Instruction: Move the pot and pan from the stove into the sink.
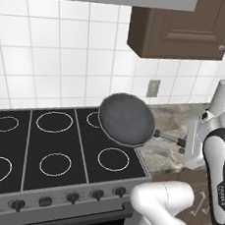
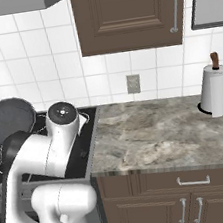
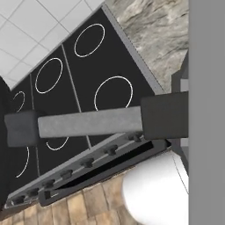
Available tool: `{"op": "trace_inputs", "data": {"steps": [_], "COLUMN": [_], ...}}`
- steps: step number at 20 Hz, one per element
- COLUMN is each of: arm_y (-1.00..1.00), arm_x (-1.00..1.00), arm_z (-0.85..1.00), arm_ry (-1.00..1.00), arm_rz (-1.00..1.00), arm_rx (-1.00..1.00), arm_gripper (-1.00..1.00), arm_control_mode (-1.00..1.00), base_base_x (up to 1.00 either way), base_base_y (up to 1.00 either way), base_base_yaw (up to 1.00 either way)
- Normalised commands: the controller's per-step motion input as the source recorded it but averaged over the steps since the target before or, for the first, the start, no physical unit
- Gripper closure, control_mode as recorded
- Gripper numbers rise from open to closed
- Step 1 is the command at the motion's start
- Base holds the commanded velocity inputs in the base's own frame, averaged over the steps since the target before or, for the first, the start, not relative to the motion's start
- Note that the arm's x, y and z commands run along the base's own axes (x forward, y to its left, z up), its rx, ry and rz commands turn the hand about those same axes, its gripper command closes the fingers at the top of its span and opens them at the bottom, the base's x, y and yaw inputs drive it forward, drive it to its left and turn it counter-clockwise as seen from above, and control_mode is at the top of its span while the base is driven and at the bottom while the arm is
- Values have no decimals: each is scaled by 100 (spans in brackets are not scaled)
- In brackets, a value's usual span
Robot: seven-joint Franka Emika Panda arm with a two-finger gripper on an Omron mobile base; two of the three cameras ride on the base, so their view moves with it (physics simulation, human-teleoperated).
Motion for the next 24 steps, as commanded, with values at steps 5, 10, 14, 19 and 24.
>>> {"op": "trace_inputs", "data": {"steps": [5, 10, 14, 19, 24], "arm_y": [0, 0, 0, 0, 0], "arm_x": [0, -8, 0, 0, 0], "arm_z": [0, -1, 0, 0, 0], "arm_ry": [0, 0, 0, 0, 0], "arm_rz": [0, 0, 0, 0, 0], "arm_rx": [1, 0, 0, 0, 0], "arm_gripper": [100, 100, 100, 100, 100], "arm_control_mode": [-100, 100, 100, 100, 100], "base_base_x": [0, -21, -61, -63, -60], "base_base_y": [0, 0, 0, -8, -11], "base_base_yaw": [0, 0, 0, 0, 0]}}
